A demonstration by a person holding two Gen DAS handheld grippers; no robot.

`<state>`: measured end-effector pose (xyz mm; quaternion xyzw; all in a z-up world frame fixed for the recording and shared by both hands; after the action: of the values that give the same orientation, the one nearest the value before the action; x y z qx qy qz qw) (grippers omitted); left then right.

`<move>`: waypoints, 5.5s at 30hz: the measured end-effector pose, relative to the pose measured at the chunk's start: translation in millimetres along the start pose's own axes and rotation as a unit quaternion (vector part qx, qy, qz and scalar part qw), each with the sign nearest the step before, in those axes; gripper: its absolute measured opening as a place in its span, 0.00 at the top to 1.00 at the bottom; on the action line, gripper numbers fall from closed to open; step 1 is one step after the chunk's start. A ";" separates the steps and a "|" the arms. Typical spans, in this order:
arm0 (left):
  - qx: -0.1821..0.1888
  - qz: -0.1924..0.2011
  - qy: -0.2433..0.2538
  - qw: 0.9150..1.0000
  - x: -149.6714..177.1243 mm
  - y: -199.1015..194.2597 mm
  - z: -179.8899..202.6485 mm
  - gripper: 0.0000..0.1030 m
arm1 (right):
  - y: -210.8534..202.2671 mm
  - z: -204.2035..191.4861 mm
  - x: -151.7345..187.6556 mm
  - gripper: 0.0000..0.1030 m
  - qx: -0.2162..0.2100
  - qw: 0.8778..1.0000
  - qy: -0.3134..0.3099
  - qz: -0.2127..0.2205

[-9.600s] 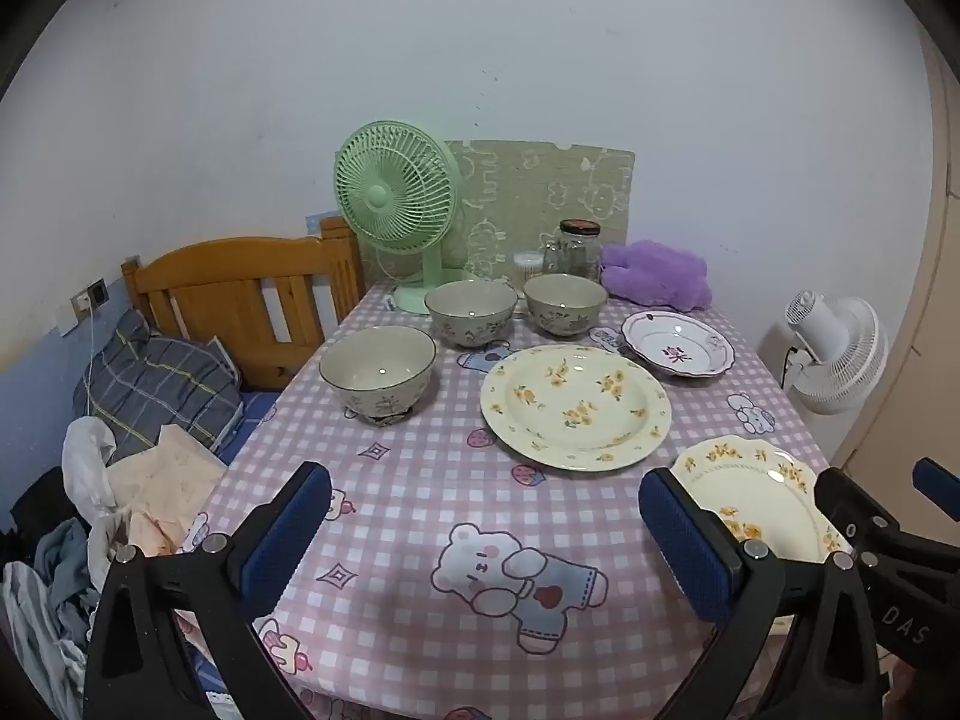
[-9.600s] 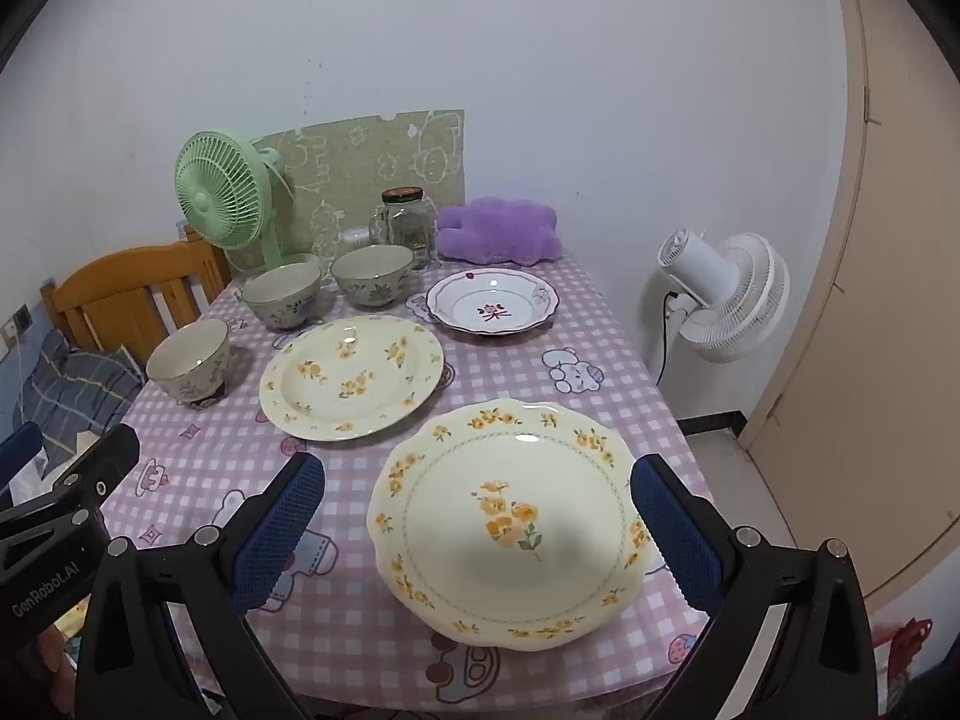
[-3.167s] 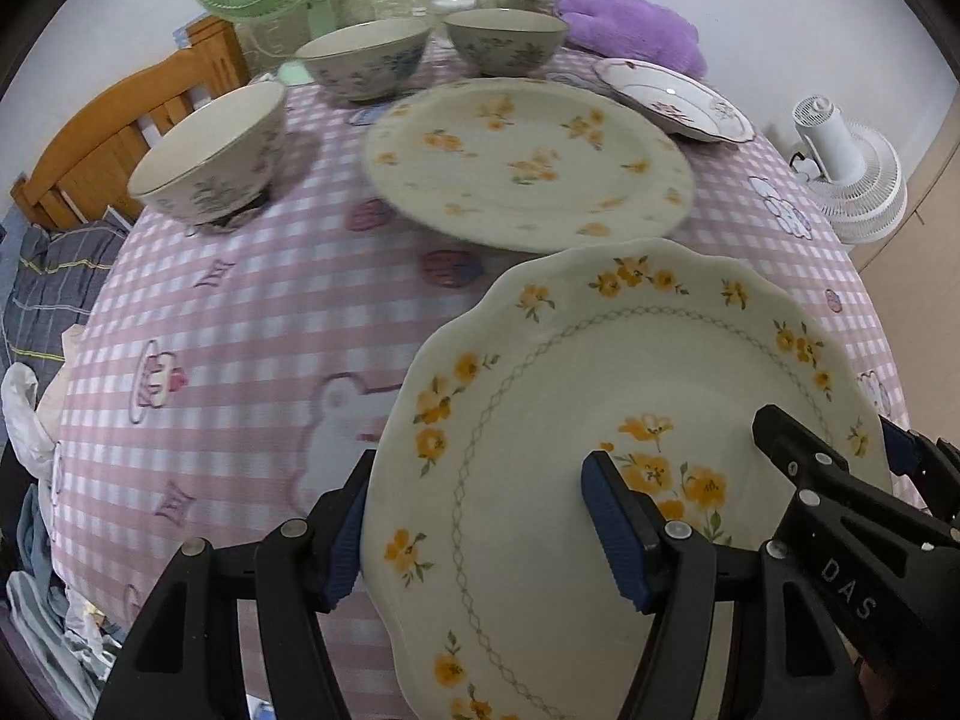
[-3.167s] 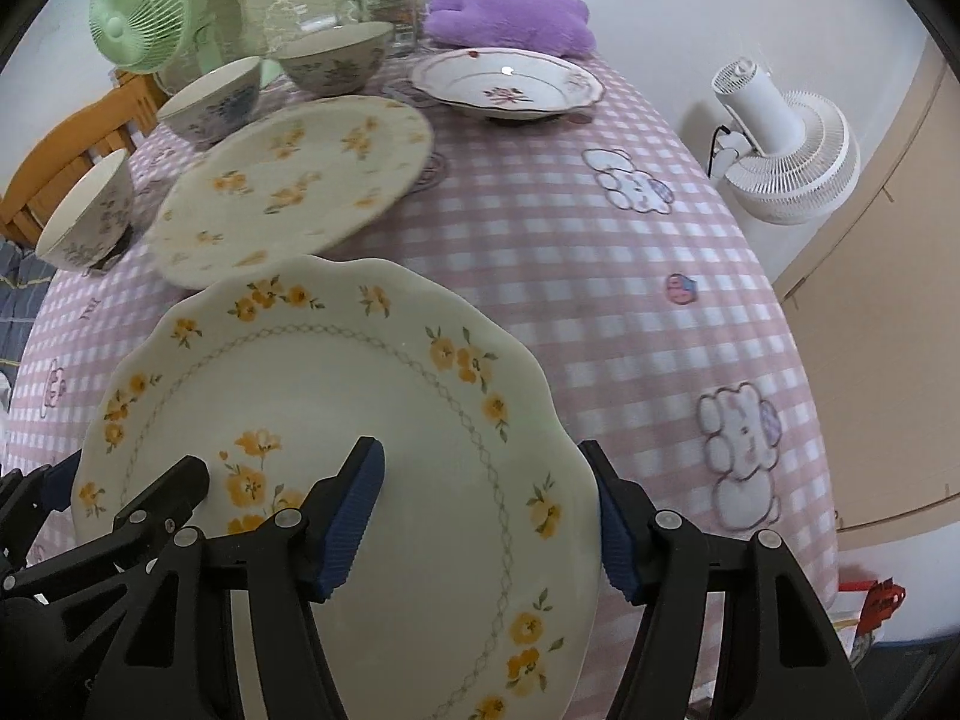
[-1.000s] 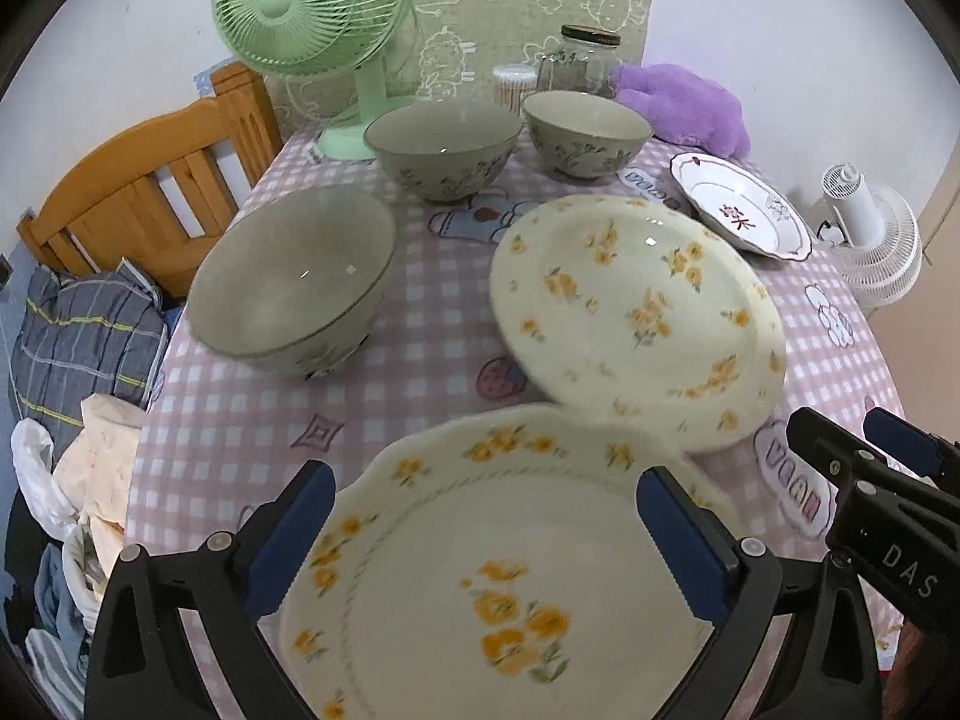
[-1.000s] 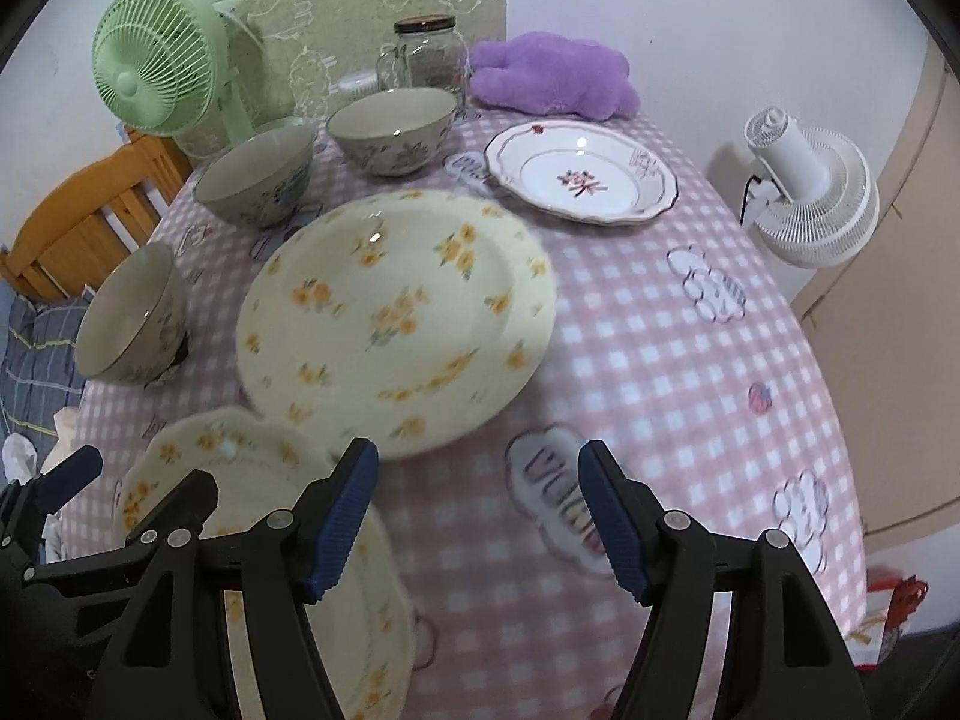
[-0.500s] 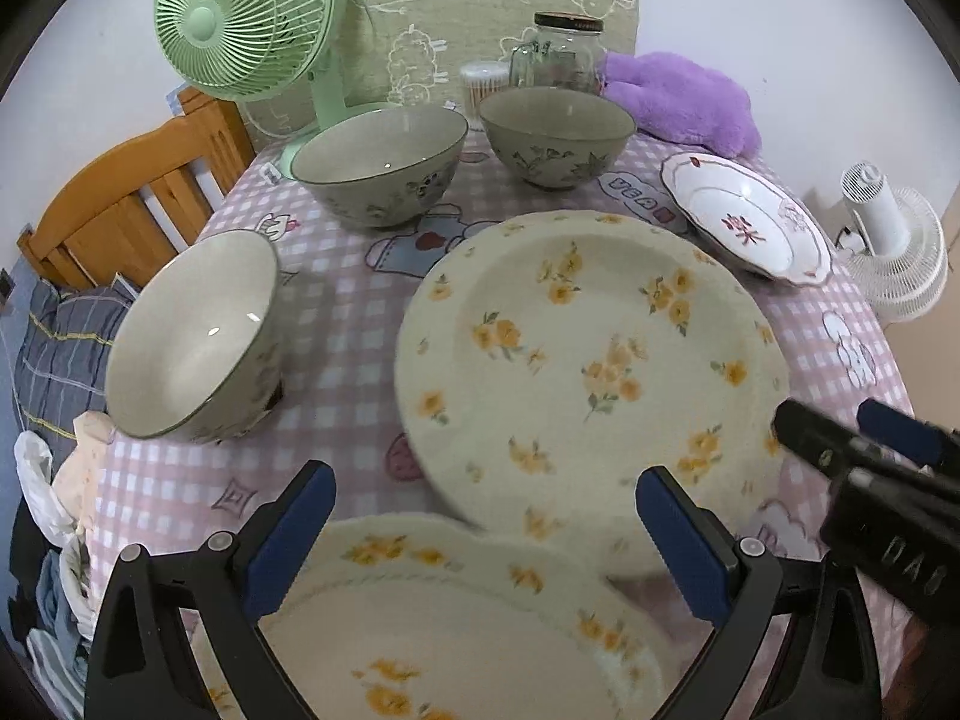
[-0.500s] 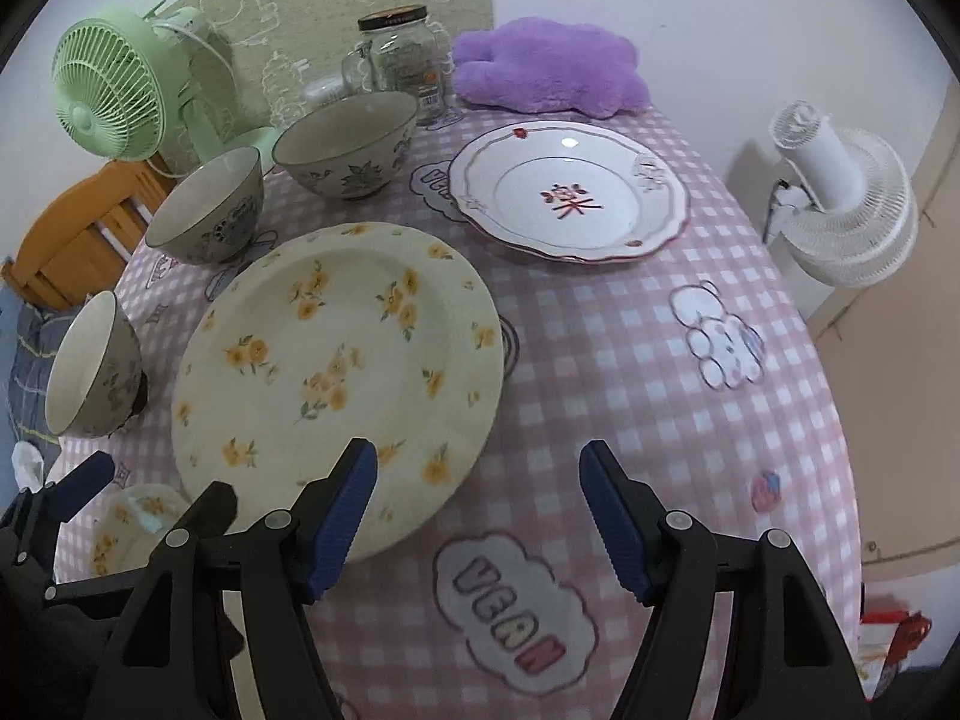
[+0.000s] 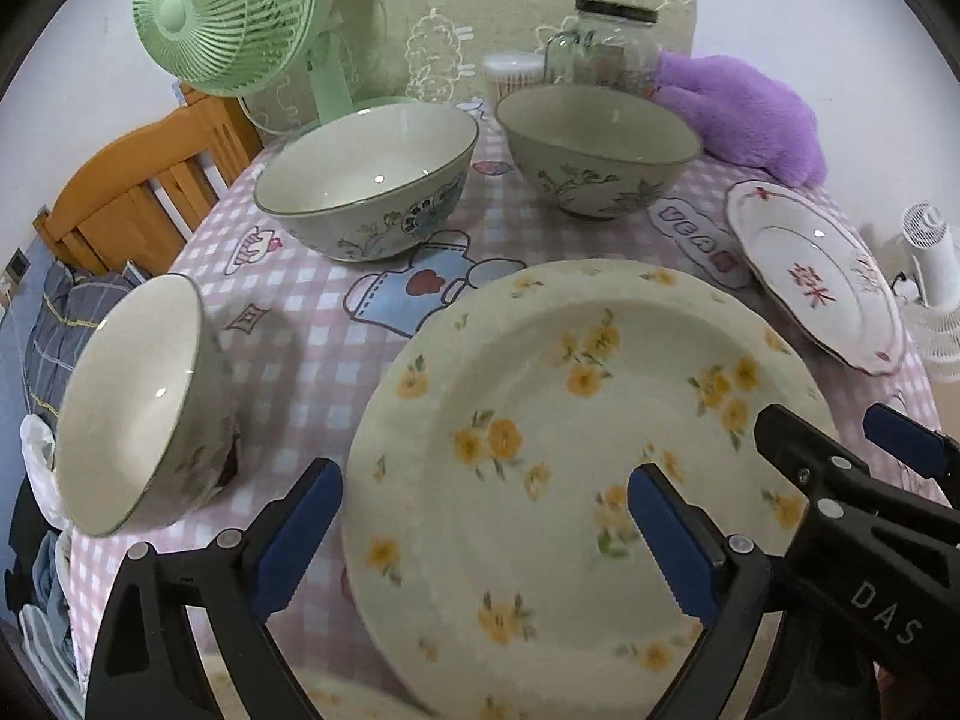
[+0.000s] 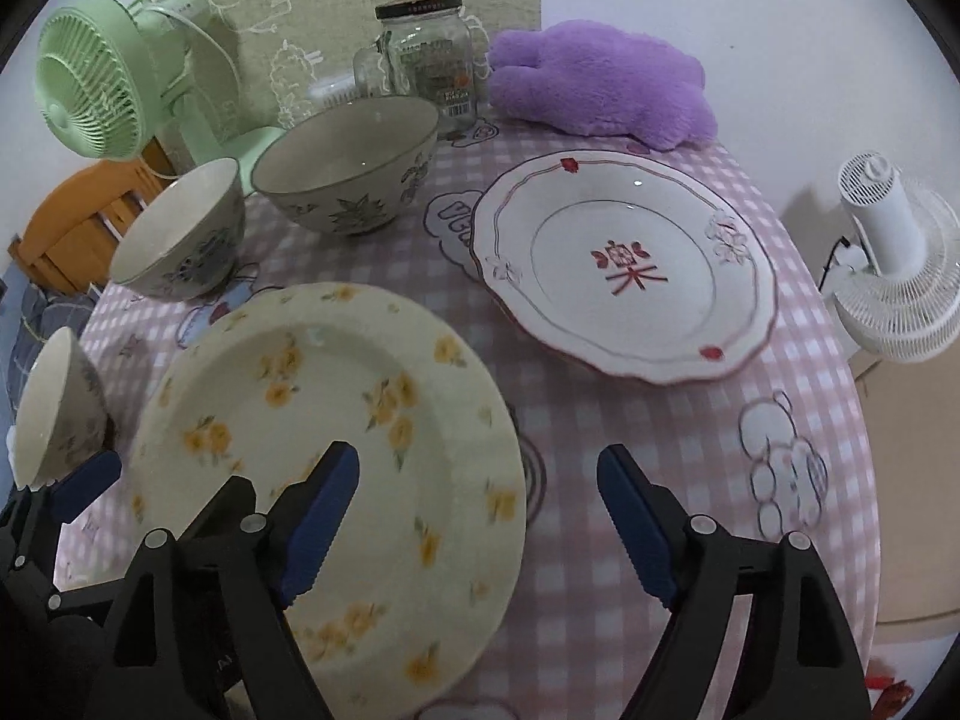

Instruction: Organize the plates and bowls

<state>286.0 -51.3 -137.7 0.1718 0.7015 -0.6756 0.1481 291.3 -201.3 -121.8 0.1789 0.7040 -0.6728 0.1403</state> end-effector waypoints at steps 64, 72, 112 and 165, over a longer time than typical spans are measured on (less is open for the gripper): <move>0.028 0.004 0.003 1.000 -12.9 -13.6 4.0 0.15 | -12.0 -5.8 -20.2 0.25 0.005 0.999 0.045 -0.001; 0.033 0.012 0.002 0.999 -5.4 -31.5 -0.8 0.16 | -29.4 -10.3 -12.3 0.25 0.005 0.999 0.043 0.006; 0.082 -0.035 0.036 0.995 132.8 -66.5 -87.8 0.16 | -74.0 -95.6 135.7 0.25 0.049 0.996 0.054 -0.044; -0.003 -0.035 0.028 0.999 146.4 -73.9 -115.0 0.24 | -60.7 -117.7 153.9 0.53 0.054 0.995 0.027 -0.084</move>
<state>124.9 67.4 -130.9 0.1654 0.7127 -0.6735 0.1050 131.7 -76.0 -128.2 0.1448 0.6829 -0.7140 0.0542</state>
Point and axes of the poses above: each gripper's, at about its wrist camera, not at the fingertips, and y roughly the way its jaws point, z to its right, x to its underside, the point moved 1 cm from there along y, roughly the way its jaws point, and after that the axes turned 4 degrees about -z, right-handed, at the moved point
